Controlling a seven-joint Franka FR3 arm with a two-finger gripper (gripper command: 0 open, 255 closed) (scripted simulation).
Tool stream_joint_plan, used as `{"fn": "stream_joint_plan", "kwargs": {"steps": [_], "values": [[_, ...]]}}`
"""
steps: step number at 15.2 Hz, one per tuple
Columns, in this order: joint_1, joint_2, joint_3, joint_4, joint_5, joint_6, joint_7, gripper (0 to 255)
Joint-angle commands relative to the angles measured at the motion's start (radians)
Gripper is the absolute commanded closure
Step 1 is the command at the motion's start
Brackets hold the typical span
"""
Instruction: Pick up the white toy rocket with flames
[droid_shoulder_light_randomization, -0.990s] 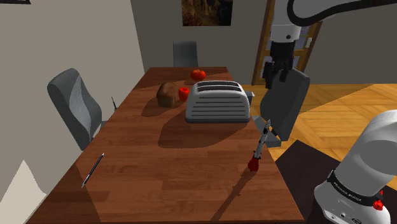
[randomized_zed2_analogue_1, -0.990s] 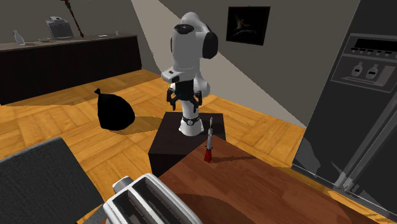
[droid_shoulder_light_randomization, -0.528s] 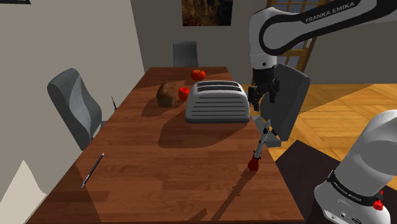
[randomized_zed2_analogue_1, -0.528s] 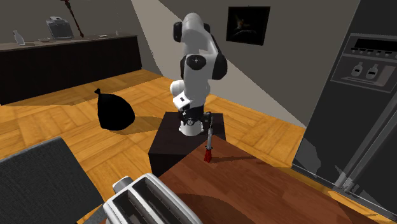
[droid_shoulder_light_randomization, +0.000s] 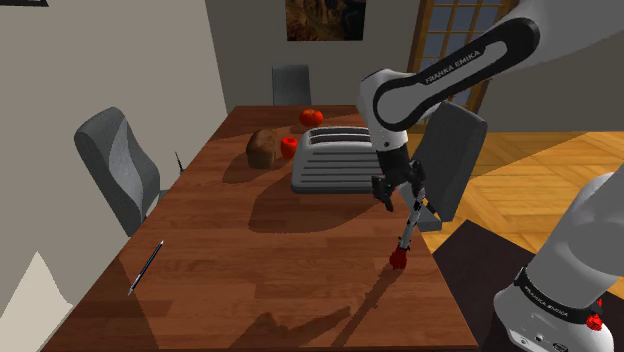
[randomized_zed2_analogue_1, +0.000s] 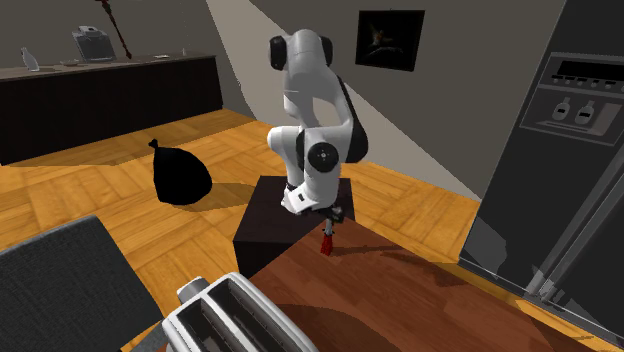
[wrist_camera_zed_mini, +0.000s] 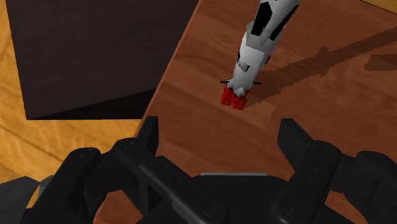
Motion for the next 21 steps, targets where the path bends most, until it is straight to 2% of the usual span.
{"fn": "stream_joint_plan", "kwargs": {"steps": [1, 4, 13, 14, 21], "values": [[0.008, 0.072, 0.014, 0.000, 0.018, 0.024, 0.040, 0], [0.018, 0.167, 0.027, 0.010, 0.041, 0.051, 0.086, 0], [0.021, 0.252, 0.027, -0.012, 0.030, 0.157, 0.088, 0], [0.020, 0.251, 0.027, -0.011, 0.029, 0.155, 0.088, 255], [0.021, 0.252, 0.027, -0.012, 0.030, 0.156, 0.088, 255]]}}
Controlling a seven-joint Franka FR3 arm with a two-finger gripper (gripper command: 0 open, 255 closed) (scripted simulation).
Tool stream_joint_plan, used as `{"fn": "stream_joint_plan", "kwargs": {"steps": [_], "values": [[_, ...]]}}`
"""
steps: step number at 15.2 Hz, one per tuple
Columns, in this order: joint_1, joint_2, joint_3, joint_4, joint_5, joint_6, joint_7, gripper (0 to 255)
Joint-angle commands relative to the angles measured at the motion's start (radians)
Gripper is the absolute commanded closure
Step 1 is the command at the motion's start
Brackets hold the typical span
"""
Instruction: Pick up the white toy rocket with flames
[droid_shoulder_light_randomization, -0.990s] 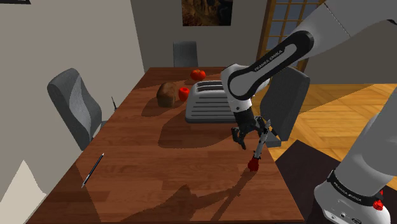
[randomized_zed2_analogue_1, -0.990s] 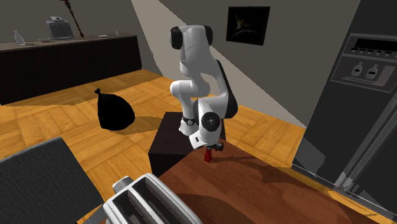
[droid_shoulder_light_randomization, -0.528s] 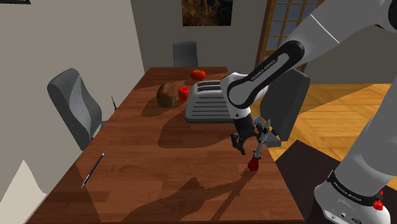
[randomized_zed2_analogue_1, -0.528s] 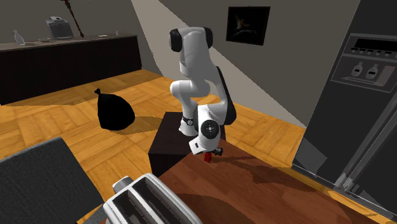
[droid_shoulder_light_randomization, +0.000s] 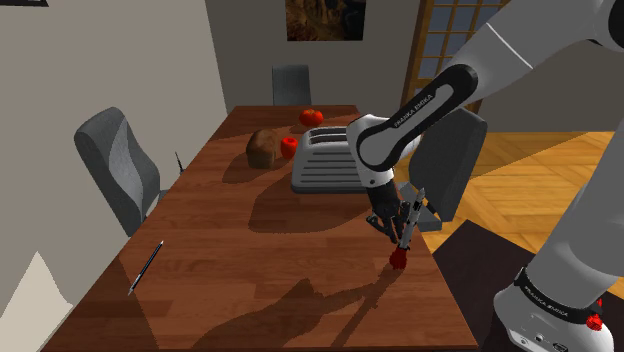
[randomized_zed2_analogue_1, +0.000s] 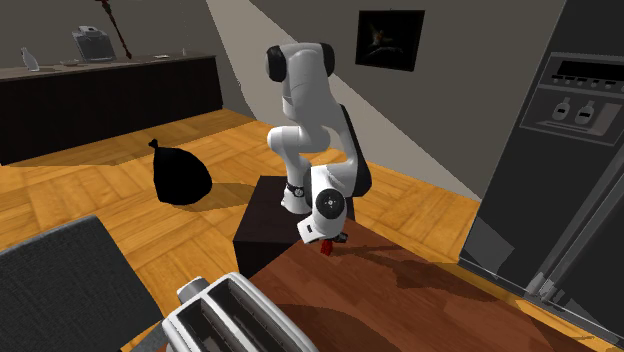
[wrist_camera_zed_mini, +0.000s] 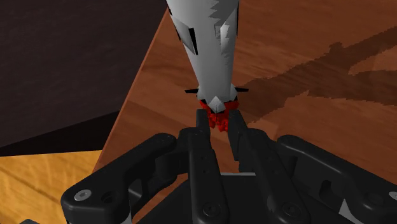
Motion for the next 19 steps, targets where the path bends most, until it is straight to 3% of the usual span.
{"fn": "stream_joint_plan", "kwargs": {"steps": [1, 19], "values": [[0.000, 0.000, 0.000, 0.000, 0.000, 0.000, 0.000, 255], [-0.004, -0.157, -0.003, 0.056, 0.019, -0.212, -0.002, 255]]}}
